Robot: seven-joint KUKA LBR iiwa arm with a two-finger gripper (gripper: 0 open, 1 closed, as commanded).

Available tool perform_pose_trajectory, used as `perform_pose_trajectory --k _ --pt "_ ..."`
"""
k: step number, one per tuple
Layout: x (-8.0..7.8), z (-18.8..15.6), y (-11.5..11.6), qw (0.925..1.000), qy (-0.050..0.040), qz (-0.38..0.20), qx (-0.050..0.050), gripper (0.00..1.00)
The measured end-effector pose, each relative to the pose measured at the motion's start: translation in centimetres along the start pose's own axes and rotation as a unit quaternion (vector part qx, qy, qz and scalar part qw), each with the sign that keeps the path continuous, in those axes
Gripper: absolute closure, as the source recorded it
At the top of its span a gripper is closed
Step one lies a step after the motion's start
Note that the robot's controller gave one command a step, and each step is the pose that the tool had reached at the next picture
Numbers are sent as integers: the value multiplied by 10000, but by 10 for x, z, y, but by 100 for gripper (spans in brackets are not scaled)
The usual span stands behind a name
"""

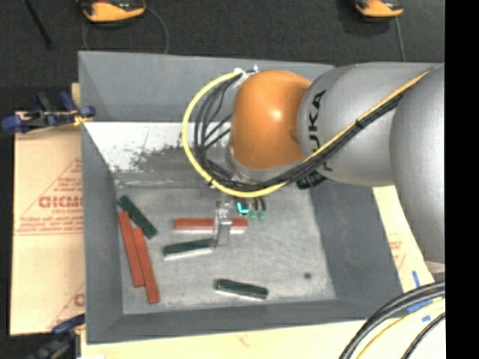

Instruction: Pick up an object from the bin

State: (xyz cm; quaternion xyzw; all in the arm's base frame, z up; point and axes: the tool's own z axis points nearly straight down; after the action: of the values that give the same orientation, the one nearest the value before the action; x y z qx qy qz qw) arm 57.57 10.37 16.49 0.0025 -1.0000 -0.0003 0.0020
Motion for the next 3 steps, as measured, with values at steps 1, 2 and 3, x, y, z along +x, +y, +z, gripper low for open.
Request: perform_pose_trajectory --k 1,2,3 --pt "-26 97 -23 9995 -12 -322 10 0" --pt "-31 90 -20 9995 -94 -309 -10 100" --pt "10 91 -117 9925 -65 -1222 14 100"
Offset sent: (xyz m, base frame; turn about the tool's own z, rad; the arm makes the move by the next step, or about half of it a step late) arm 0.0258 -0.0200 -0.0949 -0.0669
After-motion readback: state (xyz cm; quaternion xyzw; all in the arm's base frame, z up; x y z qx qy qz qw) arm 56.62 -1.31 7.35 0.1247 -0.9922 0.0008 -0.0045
